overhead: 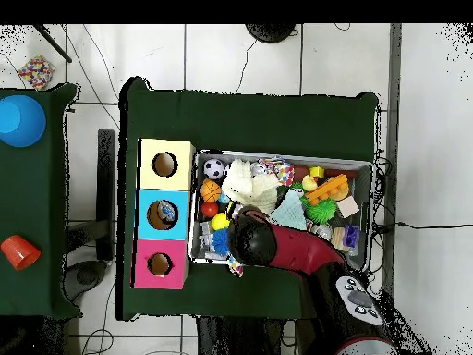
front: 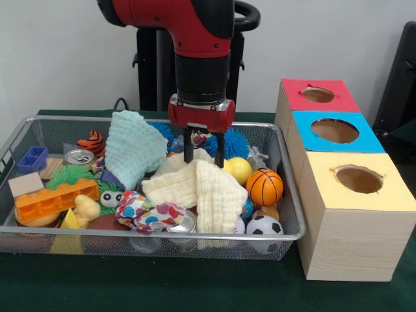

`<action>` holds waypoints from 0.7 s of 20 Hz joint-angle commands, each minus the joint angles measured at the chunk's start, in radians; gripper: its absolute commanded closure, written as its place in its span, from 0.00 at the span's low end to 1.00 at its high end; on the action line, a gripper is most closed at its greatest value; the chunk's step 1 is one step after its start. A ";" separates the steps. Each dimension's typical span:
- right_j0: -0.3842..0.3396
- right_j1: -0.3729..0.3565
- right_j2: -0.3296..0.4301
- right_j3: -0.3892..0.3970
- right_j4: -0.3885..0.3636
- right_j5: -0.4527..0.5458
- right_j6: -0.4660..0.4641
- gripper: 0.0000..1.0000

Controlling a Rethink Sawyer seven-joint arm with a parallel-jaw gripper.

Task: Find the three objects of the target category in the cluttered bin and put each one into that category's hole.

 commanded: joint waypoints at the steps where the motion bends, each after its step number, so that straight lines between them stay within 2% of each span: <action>1: 0.006 0.009 -0.007 -0.086 -0.035 0.087 0.040 0.00; 14: 0.002 0.012 0.000 -0.091 -0.037 0.105 0.025 0.00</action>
